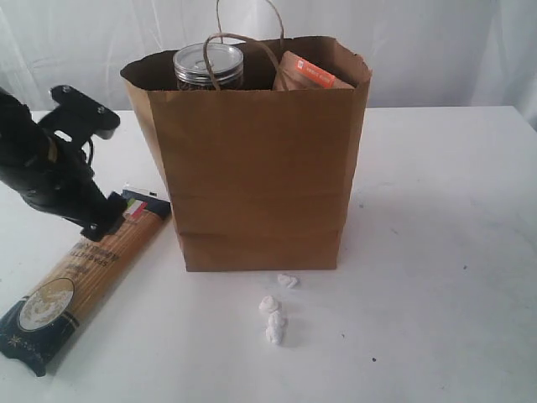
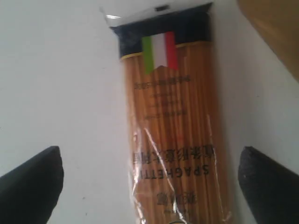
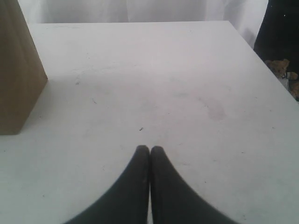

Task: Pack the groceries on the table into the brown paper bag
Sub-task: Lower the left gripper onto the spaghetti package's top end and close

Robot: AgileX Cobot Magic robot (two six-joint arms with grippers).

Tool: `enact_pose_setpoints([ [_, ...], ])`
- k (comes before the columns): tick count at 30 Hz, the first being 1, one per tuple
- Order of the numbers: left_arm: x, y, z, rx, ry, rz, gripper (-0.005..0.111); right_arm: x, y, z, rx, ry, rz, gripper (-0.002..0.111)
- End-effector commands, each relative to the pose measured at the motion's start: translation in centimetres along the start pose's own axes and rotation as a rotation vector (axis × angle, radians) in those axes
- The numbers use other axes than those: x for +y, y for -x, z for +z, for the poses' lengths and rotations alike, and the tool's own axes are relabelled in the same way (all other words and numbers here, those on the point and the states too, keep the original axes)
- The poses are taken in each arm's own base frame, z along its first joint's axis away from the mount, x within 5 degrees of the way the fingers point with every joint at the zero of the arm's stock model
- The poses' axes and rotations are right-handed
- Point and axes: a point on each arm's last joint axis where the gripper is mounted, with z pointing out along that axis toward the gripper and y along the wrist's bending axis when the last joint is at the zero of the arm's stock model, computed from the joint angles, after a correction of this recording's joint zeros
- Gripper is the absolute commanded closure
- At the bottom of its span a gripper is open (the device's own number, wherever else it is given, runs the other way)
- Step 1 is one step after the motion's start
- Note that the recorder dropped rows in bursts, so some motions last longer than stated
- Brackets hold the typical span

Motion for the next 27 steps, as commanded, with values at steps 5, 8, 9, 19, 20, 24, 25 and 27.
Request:
enact_pose_setpoints([
  [5, -0.8, 0.7, 2.4, -0.048, -0.044, 0.134, 0.002, 0.0, 0.2, -0.1, -0.013, 0.002, 0.005, 0.108],
  [8, -0.8, 0.8, 2.4, -0.055, -0.043, 0.134, 0.002, 0.0, 0.2, -0.1, -0.013, 0.002, 0.005, 0.108],
  [9, -0.8, 0.8, 2.4, -0.061, -0.043, 0.133, 0.002, 0.0, 0.2, -0.1, -0.013, 0.002, 0.005, 0.108],
  [19, -0.9, 0.0, 2.5, 0.029, -0.056, 0.031, 0.001, 0.0, 0.2, -0.1, -0.013, 0.002, 0.005, 0.108],
  [20, -0.9, 0.0, 2.5, 0.03, -0.057, 0.029, 0.001, 0.0, 0.2, -0.1, -0.013, 0.002, 0.005, 0.108],
  [24, -0.9, 0.4, 3.0, -0.018, -0.04, 0.071, 0.001, 0.0, 0.2, -0.1, -0.013, 0.002, 0.005, 0.108],
  [25, -0.9, 0.5, 3.4, -0.027, -0.038, 0.085, 0.001, 0.0, 0.2, -0.1, -0.013, 0.002, 0.005, 0.108],
  [27, -1.1, 0.5, 4.2, -0.019, -0.04, 0.102, 0.001, 0.0, 0.2, -0.1, -0.013, 0.002, 0.005, 0.108],
])
